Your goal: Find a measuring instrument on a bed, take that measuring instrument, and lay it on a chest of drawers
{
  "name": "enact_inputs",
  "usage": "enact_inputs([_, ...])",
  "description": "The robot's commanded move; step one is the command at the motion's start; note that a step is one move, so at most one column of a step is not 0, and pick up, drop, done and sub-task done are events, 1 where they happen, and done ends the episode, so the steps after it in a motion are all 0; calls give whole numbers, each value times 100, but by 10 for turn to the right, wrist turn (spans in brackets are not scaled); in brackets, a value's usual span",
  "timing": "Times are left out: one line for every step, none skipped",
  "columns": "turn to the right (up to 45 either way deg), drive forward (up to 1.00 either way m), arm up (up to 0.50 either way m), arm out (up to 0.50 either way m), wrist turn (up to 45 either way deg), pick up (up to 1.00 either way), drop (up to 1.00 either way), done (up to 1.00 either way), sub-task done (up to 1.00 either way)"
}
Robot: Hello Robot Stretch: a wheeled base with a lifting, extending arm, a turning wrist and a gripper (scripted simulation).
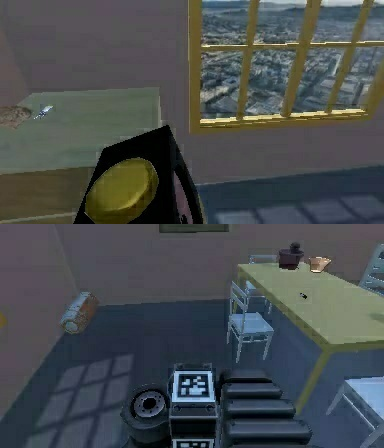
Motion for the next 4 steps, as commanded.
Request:
enact_inputs([-300, 0, 0, 0, 0, 0, 0, 0, 0])
enact_inputs([240, 0, 0, 0, 0, 0, 0, 0, 0])
enact_inputs([-210, 0, 0, 0, 0, 0, 0, 0, 0])
enact_inputs([240, 0, 0, 0, 0, 0, 0, 0, 0])
